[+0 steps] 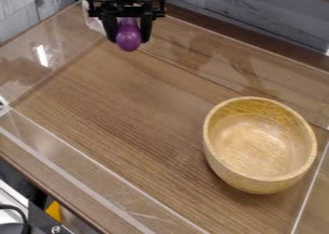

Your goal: Remove the purple eggplant from inside the brown bowl and put it on the table

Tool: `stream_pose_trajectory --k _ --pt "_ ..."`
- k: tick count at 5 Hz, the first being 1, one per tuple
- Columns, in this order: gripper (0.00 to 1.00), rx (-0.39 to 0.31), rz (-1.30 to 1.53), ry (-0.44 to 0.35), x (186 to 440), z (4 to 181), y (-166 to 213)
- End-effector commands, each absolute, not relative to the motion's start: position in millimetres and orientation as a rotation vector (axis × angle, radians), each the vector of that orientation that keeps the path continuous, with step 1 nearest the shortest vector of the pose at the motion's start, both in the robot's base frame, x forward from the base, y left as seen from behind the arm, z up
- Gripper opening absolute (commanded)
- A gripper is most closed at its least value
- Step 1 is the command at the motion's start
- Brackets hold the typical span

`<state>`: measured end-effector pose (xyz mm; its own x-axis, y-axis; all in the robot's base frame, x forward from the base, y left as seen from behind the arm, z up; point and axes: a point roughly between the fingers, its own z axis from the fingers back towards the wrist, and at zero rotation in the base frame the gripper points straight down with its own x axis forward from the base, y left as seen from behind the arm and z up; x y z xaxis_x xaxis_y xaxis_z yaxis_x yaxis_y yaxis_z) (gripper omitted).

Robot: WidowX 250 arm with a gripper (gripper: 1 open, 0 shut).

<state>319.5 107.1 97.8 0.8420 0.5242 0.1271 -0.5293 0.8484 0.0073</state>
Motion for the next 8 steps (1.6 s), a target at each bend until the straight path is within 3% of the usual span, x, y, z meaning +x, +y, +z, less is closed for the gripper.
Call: stream_pose_trajectory --k 1,3,6,8 --pt "0.00 0.038 0.486 -0.193 328.7 116.6 104.3" --pt "0.00 0.044 0.478 -0.197 337.9 118.3 98.9" --pt "0.00 0.063 0.296 -0.118 313.1 73.9 63.7" --pt "0.00 0.061 0.278 -0.092 304.5 58.1 50.8"
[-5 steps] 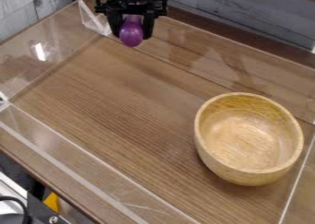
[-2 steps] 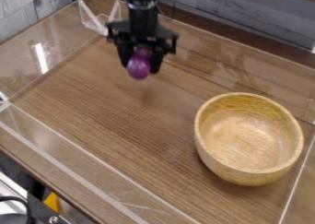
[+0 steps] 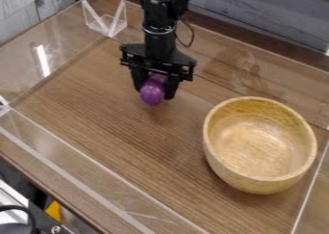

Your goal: Remove the purple eggplant from inside the brown bowl and put it on the table

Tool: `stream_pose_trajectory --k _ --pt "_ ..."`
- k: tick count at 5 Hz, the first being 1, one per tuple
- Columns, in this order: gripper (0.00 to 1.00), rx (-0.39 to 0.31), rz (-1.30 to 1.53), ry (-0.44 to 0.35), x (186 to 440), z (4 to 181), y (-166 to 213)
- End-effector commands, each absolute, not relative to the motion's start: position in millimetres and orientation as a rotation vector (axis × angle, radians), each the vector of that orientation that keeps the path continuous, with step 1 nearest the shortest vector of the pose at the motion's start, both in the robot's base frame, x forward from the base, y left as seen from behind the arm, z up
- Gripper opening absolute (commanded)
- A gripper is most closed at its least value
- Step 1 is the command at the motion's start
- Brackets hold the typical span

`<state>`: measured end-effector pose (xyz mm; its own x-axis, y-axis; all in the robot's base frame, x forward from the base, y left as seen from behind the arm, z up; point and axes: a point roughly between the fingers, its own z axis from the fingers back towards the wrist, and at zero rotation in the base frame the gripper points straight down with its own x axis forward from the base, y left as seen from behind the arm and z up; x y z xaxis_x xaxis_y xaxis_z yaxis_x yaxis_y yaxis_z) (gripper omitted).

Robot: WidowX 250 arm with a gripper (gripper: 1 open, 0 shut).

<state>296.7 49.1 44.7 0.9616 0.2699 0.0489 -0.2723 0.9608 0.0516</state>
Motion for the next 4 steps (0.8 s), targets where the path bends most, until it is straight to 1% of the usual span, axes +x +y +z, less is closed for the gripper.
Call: stream_pose_trajectory --k 1,4 --pt "0.00 0.060 0.298 -0.084 306.1 53.5 55.8" --pt "0.00 0.052 0.173 -0.068 294.0 43.7 31.6"
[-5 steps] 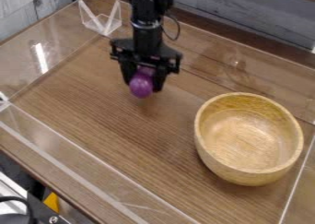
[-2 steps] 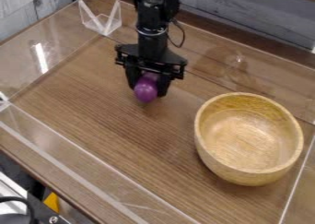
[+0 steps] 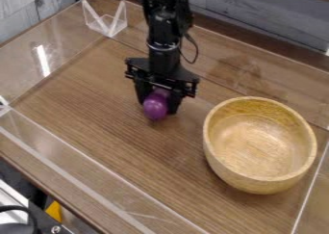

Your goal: Remove the purple eggplant from inside the brown bowl and put it on the table

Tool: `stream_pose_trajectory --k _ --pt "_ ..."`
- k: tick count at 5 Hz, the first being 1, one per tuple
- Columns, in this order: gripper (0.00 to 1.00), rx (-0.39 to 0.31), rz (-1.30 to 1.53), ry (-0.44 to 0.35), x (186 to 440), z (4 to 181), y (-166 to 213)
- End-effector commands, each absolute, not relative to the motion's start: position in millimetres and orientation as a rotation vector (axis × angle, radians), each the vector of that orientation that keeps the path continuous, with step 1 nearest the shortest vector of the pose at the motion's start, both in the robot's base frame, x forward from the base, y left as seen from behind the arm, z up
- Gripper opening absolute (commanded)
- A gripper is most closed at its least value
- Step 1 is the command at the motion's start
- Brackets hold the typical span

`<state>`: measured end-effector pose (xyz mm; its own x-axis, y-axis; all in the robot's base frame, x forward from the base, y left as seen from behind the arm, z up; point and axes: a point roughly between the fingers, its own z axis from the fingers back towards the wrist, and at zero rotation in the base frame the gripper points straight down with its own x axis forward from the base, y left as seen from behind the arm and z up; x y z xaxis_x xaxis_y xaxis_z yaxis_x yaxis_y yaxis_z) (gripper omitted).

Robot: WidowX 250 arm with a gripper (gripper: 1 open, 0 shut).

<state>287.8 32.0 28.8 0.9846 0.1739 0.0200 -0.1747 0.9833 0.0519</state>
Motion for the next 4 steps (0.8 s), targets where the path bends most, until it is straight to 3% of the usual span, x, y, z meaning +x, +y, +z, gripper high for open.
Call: stream_pose_trajectory --k 1,4 --pt "1.00 0.053 0.195 -0.063 291.5 45.7 26.1" --pt "1.00 0.042 0.286 -0.035 295.0 59.9 17.4"
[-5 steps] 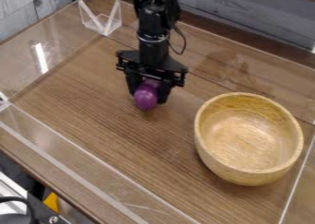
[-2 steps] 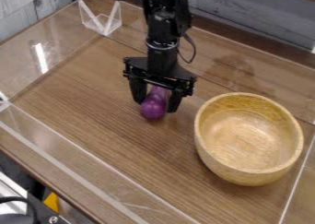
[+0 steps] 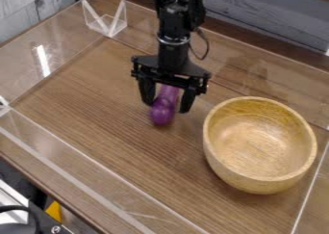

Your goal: Remove the purple eggplant from inside the brown bowl and put it on the table

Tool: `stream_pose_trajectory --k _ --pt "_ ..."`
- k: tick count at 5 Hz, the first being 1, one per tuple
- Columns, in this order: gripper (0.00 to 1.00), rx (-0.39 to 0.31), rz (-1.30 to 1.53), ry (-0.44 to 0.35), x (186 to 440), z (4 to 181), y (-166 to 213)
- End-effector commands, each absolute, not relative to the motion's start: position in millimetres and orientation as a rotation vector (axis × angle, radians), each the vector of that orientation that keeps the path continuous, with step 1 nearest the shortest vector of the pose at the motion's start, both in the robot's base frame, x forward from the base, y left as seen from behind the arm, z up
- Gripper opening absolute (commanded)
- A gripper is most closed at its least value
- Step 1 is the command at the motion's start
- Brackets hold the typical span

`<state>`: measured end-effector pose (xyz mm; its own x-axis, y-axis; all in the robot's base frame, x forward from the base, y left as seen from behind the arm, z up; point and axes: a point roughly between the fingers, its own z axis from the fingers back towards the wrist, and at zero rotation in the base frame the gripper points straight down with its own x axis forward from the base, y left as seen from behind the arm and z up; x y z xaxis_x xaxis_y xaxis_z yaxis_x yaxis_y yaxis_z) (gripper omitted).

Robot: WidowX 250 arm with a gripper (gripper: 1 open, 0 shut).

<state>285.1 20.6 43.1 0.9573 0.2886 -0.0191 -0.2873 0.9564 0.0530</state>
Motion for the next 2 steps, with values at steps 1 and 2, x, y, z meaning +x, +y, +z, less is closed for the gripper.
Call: stream_pose_trajectory --k 1,2 --pt "1.00 0.039 0.333 -0.031 292.2 61.5 18.9" --pt "1.00 0.036 0.379 -0.028 288.9 62.6 20.1"
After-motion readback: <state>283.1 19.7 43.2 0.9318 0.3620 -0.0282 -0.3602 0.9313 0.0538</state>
